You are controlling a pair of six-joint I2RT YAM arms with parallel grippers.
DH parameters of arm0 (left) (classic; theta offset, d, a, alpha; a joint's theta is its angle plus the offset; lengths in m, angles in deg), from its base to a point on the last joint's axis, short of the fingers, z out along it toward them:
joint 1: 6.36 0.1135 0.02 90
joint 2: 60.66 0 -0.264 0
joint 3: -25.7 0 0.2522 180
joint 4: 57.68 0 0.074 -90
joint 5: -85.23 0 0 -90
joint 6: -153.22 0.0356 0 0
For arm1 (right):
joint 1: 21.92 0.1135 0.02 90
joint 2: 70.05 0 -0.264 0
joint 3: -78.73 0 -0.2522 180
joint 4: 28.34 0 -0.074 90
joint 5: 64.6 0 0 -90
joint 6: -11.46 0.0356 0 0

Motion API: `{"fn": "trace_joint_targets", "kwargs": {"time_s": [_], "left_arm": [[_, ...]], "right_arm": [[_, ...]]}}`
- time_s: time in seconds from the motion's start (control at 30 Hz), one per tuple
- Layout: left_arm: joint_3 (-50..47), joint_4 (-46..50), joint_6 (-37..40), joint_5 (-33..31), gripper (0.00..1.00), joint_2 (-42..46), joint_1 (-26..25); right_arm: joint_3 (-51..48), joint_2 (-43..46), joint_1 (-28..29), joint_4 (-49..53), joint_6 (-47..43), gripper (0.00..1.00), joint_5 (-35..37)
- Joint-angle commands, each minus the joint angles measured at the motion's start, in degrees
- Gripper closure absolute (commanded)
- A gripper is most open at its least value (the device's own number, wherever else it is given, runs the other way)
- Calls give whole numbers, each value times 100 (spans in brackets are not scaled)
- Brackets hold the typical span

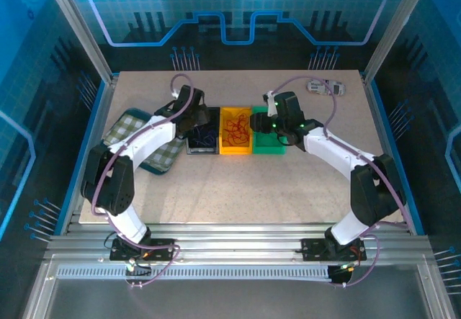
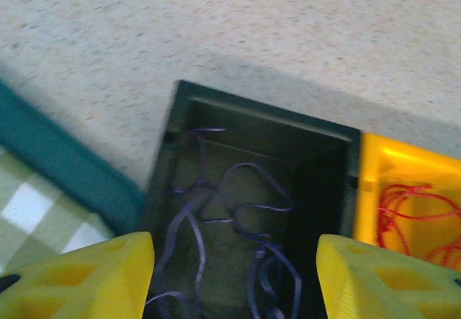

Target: Untangle the cables

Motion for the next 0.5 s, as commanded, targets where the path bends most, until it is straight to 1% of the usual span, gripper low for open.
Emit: {"fn": "trace_joint_targets", "kwargs": {"time_s": [0.0, 0.07, 0.13, 0.17, 0.2, 0.23, 0.27, 0.33, 0.37, 0.4, 0.47], "left_arm": [[-334, 75, -235, -276, 40, 604, 380], [-664, 82, -166, -305, 38, 903, 677], [-987, 106, -24, -338, 37, 1202, 959], [-1136, 139, 60, -385, 33, 1364, 1081], [-1304, 197, 130, -533, 23, 1556, 1193], [-1508, 207, 231, -696, 3, 1757, 1284], [-1700, 162, 329, -848, 1, 1951, 1349], [-2258, -186, 602, -1346, 1, 2401, 1419], [-2497, -383, 723, -1671, 1, 2554, 1419], [-2647, -451, 846, -1798, 0, 2622, 1446], [-2747, -403, 1161, -1796, 1, 2581, 1524]], "right_arm": [[-350, 309, -571, 54, 29, 51, 231], [-537, 425, -960, 30, -36, 50, 318], [-699, 520, -1245, 8, -282, 49, 596], [-798, 553, -1350, -53, -458, 48, 734], [-921, 589, -1458, -132, -641, 46, 903], [-1049, 609, -1539, -194, -778, 44, 1095], [-1172, 623, -1605, -293, -912, 43, 1228], [-1517, 654, -1697, -540, -1087, 39, 1507], [-1529, 678, -1779, -505, -1043, 37, 1524], [-1580, 672, -1874, -612, -1063, 36, 1483], [-1667, 646, -2002, -831, -1158, 35, 1439]]}}
